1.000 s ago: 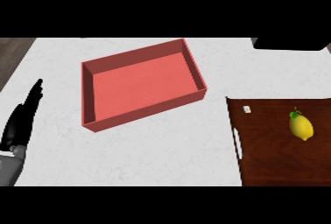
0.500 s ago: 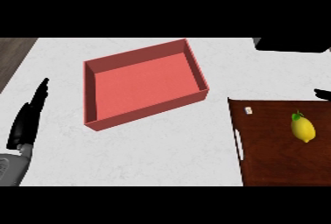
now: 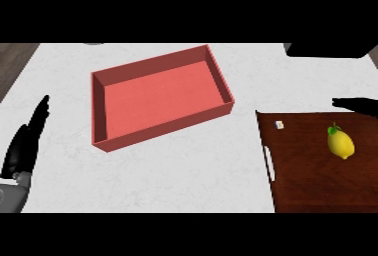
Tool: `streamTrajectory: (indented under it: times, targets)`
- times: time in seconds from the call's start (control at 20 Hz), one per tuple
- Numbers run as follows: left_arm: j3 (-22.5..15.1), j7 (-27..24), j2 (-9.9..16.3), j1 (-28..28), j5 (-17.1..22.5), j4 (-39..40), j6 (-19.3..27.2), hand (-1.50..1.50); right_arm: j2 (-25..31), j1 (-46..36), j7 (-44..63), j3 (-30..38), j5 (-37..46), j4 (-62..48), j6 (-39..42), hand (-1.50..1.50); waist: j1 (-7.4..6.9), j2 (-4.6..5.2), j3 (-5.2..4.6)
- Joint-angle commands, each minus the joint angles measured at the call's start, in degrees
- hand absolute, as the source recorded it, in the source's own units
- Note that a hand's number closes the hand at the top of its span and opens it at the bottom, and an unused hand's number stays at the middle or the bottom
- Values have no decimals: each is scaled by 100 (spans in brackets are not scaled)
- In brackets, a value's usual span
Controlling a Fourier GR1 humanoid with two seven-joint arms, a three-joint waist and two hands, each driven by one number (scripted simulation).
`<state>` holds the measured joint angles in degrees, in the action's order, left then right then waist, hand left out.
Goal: Pick the lemon from the tray and place it in the cardboard box
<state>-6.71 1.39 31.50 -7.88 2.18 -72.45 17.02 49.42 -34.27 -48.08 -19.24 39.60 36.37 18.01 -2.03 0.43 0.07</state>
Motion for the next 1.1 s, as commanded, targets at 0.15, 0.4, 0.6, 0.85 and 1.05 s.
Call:
streamTrajectory:
  times: [0.15,0.4,0.6,0.85,1.05]
  targets:
    - [103,411,-137,129,-339,-427,142,0,-469,-347,-245,-97,642,-576,-86,-150,124,-34,-3]
    - [422,-20,-97,165,-269,-60,-305,0,-844,-649,-219,34,881,-1114,-212,-150,128,-25,-5]
    - [513,6,-195,220,-397,-47,-229,0,-529,-499,-743,124,838,-931,23,-150,174,-39,-7]
    - [372,341,-372,283,-575,-493,-142,0,-732,-439,-825,93,807,-740,191,-150,158,-42,-5]
    - [635,72,-361,91,-549,-34,-254,0,-668,-161,-853,141,662,-229,262,-150,222,-47,-10]
